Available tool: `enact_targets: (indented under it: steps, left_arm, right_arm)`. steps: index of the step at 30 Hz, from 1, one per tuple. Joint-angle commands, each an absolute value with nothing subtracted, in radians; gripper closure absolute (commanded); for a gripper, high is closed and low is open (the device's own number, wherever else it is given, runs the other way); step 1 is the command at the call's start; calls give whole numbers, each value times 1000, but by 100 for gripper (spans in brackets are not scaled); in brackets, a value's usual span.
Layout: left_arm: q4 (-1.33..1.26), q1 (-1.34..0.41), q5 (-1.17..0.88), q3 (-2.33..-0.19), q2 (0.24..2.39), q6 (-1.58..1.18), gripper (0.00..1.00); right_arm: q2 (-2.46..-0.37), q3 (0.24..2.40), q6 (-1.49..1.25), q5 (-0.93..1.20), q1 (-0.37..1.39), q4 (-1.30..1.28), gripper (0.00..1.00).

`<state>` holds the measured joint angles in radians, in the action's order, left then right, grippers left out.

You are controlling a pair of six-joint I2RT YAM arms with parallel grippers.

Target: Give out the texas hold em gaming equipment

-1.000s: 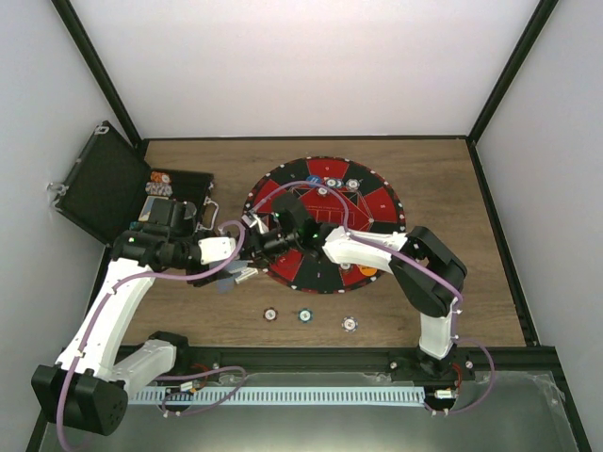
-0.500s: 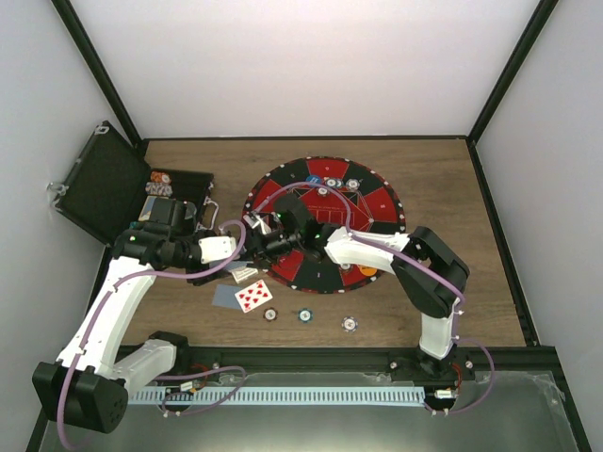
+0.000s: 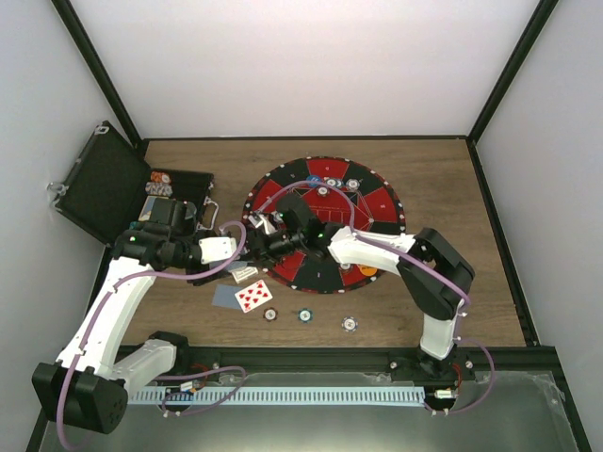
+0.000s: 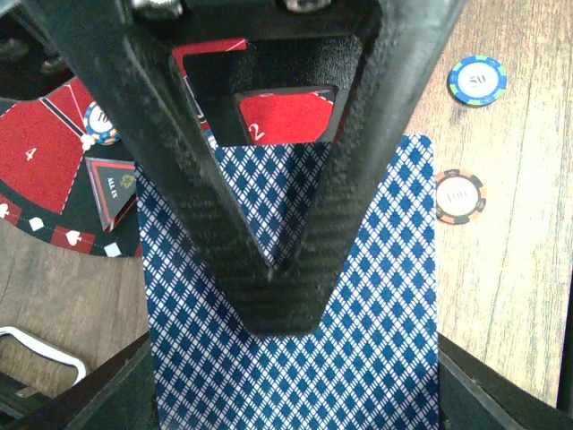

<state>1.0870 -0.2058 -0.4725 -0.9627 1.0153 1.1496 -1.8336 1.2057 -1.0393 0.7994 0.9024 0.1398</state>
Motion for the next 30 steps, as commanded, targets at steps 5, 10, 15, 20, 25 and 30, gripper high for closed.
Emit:
enact_targets:
  steps: [5,10,15,20,25,30]
  left_arm:
    - [1083,-209,-493,-978,991,1163,96]
    - [1081,-209,-498,-985,995,1159,96]
    - [1080,-209,-497,-986,997,1158,96]
    - [1077,-209,-492,-975,998,1158,96]
    - [1069,-209,-483,-962,996,1158,96]
    - [1062,-208,-466,-948,999,1161,96]
  right_arm:
    - [-1779,1167,-991,771,869,78,52]
    - [-1763,1139,-991,766,859,84,54]
    - [-1733,1113,-989,758,847,78,57]
    - [-1715,1120,-991,756,847,75,59]
    - [-1689,1127,-1002,755,847,84,73]
    - [-1669,1134,-1006,750,846,70,90]
